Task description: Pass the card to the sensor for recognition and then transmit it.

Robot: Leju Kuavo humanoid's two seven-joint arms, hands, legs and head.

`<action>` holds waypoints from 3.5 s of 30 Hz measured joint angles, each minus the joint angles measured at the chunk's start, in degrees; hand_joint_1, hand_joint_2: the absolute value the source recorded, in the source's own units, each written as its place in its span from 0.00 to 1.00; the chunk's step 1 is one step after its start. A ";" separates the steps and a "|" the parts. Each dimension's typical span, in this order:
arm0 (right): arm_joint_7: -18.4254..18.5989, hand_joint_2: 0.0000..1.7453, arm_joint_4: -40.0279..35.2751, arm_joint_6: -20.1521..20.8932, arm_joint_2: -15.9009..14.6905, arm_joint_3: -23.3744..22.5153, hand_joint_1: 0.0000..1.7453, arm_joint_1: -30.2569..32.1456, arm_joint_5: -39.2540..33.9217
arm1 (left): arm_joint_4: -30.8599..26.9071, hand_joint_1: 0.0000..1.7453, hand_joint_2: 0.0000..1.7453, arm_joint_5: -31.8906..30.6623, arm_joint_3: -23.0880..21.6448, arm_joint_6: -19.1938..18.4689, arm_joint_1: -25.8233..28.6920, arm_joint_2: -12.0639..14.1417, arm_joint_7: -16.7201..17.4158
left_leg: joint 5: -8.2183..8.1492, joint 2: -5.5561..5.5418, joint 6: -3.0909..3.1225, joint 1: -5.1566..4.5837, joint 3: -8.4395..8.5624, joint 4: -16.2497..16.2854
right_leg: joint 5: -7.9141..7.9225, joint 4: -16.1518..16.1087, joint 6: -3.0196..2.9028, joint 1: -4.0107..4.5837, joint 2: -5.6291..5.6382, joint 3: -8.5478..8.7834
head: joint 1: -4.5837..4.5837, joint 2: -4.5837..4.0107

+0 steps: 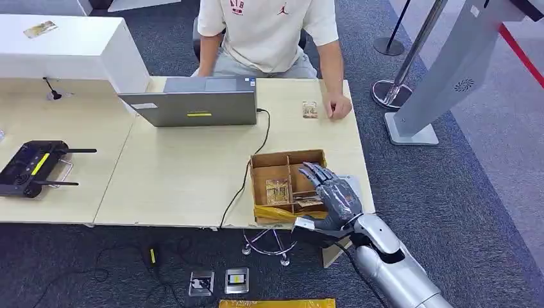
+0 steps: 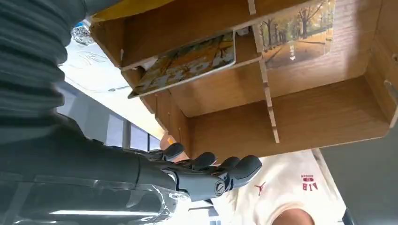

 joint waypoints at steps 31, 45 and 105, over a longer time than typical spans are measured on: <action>0.87 1.00 2.95 -0.02 0.00 0.00 1.00 -0.88 -1.73 | 0.02 0.00 0.00 0.68 0.00 0.57 0.45 -0.02 0.00 | 0.00 0.00 0.00 0.00 0.00 0.00 | 0.00 0.00 0.00 0.00 0.00 0.00 | 0.00 0.00; 0.68 1.00 4.31 -1.42 0.13 0.00 1.00 -1.20 -1.27 | 0.02 0.00 0.00 0.66 -0.04 0.57 0.44 -0.17 0.00 | 0.00 0.00 0.00 0.00 0.03 0.00 | 0.00 0.00 0.00 0.00 0.00 0.02 | 0.00 0.00; -5.92 1.00 39.28 -13.69 10.71 -5.81 0.00 -34.83 1.07 | -0.07 0.00 0.00 -4.26 -4.35 -2.84 -5.18 -1.51 2.86 | 0.01 0.02 -0.02 0.00 0.02 0.03 | 0.02 0.03 0.00 -0.01 0.10 -0.01 | 0.00 0.00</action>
